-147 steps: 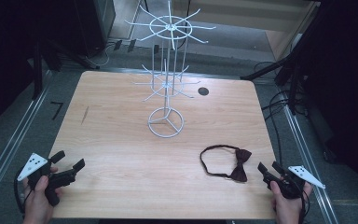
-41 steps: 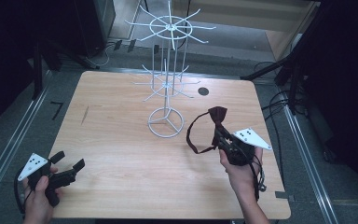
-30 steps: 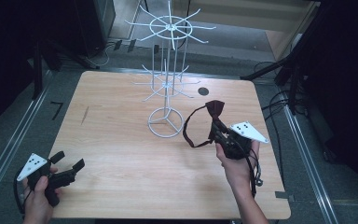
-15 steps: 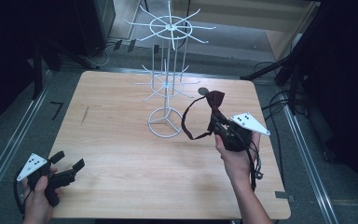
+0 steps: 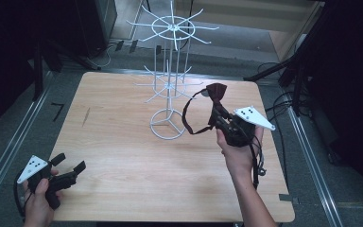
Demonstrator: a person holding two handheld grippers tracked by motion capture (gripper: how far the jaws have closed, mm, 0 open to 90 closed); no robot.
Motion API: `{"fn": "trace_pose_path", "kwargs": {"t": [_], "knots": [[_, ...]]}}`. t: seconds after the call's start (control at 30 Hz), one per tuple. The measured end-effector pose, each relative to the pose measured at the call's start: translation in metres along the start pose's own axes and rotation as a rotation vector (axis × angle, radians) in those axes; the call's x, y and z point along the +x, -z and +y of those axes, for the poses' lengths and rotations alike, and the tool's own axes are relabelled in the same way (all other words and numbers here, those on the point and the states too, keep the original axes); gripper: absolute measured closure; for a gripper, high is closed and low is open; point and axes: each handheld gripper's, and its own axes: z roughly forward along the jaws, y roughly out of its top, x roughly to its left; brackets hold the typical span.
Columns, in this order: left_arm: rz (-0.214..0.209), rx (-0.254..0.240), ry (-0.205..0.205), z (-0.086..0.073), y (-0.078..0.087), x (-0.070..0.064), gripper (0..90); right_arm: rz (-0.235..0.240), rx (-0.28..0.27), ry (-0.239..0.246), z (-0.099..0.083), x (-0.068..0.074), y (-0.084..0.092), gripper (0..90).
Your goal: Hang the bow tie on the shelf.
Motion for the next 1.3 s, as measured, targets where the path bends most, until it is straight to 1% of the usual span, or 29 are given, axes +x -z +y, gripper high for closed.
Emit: {"fn": "trace_pose_path", "kwargs": {"t": [0.13,0.4,0.57,0.67,0.8,0.93,1.03,1.07,1.2,1.3], "knots": [[0.001,-0.001,0.000,0.000,0.000,0.000,8.2,0.005,-0.005,-0.006,0.004,0.003,-0.003,75.2],[0.000,0.001,0.000,0.000,0.000,0.000,8.2,0.022,-0.012,-0.001,0.009,0.012,-0.008,75.2],[0.000,0.001,-0.002,0.000,0.000,0.000,8.2,0.037,-0.013,0.000,0.008,0.019,-0.011,75.2],[0.000,0.000,0.000,0.000,0.000,0.000,8.2,0.046,-0.013,0.012,0.007,0.024,-0.013,75.2],[0.000,0.000,-0.001,0.000,0.000,0.000,8.2,0.059,-0.006,0.016,0.005,0.031,-0.015,75.2],[-0.001,-0.002,-0.001,0.000,0.000,0.000,8.2,0.069,0.003,0.028,0.001,0.038,-0.018,75.1],[-0.001,-0.002,-0.001,0.000,0.000,0.000,8.2,0.079,0.005,0.045,-0.002,0.042,-0.020,75.1],[-0.001,-0.001,0.001,0.000,0.000,0.000,8.2,0.073,0.000,0.059,-0.003,0.044,-0.020,75.1],[-0.002,0.000,0.000,0.000,0.000,0.000,8.2,0.077,0.004,0.075,-0.006,0.049,-0.022,75.0],[-0.002,0.000,0.000,0.000,0.000,0.000,8.2,0.069,-0.001,0.100,-0.009,0.052,-0.023,74.9]]}}
